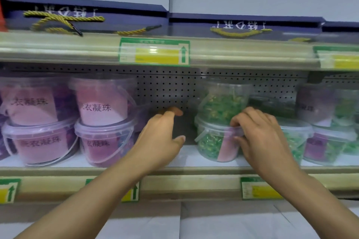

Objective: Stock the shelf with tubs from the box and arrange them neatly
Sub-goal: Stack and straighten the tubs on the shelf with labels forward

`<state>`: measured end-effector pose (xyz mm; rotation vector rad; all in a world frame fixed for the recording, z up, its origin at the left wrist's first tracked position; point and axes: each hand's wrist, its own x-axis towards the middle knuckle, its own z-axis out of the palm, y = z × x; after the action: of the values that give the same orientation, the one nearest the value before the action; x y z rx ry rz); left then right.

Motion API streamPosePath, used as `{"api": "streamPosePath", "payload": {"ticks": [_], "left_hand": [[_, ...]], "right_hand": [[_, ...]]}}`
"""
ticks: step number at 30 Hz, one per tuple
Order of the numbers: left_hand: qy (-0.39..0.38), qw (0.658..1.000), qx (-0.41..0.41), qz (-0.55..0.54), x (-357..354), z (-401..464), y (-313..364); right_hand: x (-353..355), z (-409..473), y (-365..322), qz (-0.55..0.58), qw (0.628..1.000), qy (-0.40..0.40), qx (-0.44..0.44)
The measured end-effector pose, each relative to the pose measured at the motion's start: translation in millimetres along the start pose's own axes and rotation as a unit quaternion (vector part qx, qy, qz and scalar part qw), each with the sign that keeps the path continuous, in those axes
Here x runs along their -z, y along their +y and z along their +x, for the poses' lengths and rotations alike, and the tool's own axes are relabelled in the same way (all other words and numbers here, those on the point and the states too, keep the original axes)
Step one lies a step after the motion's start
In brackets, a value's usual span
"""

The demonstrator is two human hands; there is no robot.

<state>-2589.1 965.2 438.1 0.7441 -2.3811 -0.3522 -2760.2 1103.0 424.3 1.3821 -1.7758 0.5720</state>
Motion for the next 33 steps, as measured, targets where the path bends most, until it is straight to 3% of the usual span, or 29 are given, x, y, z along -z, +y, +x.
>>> {"api": "streamPosePath", "payload": {"ticks": [6,12,20,25,29,33], "left_hand": [[-0.028,0.999,0.030,-0.003,-20,55,2],[0.019,0.998,-0.046,-0.029,-57,103,-1],[0.062,0.989,-0.096,0.089,-62,117,-2],[0.111,0.978,-0.021,0.177,-41,93,-18],[0.067,0.983,0.035,0.166,-34,80,-23],[0.031,0.990,-0.070,0.121,-36,72,-5]], "right_hand": [[-3,-1,28,-0.002,1.000,-0.014,0.019],[0,-3,35,-0.019,0.999,-0.005,0.037],[5,-6,27,-0.024,1.000,-0.017,0.012],[3,-7,28,-0.024,0.999,-0.023,0.002],[3,-6,28,-0.012,1.000,-0.020,-0.001],[1,-6,29,-0.004,1.000,-0.018,-0.005]]}}
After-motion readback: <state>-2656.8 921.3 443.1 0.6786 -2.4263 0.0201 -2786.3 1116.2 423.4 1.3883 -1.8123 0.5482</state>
